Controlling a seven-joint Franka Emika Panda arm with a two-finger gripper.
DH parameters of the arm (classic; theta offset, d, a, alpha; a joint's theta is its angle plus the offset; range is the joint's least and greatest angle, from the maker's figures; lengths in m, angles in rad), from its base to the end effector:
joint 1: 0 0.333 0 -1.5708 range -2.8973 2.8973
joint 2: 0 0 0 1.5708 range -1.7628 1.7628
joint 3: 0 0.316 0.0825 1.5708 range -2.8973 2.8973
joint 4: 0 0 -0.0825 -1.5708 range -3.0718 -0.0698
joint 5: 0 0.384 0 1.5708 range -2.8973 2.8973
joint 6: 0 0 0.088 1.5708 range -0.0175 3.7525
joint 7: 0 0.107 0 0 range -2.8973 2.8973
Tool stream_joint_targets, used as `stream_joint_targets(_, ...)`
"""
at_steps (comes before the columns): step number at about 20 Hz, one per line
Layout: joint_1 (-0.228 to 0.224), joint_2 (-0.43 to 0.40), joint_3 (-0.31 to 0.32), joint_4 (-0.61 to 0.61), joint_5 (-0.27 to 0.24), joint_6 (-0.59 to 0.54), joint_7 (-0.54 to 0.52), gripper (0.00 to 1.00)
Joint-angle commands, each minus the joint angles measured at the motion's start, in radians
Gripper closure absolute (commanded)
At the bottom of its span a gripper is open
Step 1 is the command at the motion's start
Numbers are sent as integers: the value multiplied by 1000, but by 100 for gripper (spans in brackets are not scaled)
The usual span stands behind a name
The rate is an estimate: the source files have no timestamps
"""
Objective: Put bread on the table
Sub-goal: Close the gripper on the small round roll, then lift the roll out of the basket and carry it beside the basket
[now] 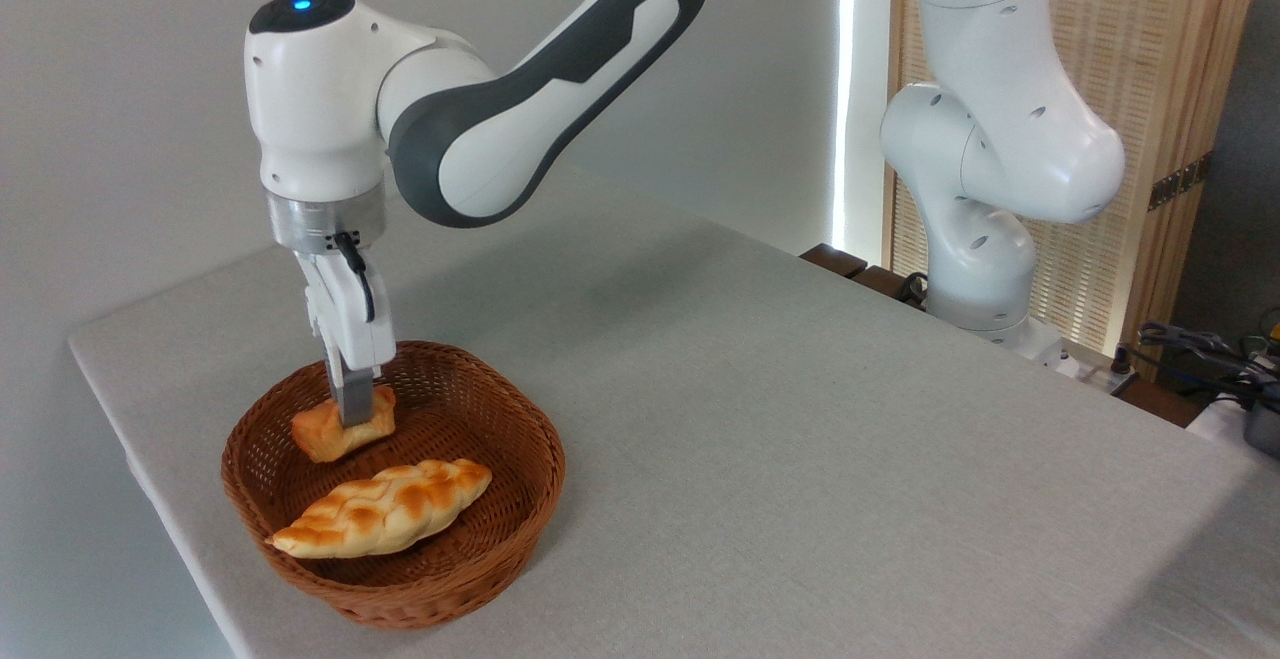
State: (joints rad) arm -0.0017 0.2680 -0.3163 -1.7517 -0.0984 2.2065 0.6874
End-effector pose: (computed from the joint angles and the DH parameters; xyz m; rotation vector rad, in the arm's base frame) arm 0.6213 -0.1912 0.4431 2.6740 -1.3514 0.3393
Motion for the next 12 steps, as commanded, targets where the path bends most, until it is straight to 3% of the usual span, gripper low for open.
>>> stream_joint_targets(1,9,-108,60,-14,-110,-31,4,96)
stream_joint_targets(2,11,-139,74,-17,-130,-95,7,96)
stream_joint_targets(4,9,-206,129,-26,-133,-233,21,95)
stream_joint_targets(6,9,-298,143,-92,-133,-321,67,93)
stream_joint_targets(10,2,-521,164,-391,-133,-318,292,88)
stream_joint_targets(12,-7,-582,172,-478,-132,-318,371,81)
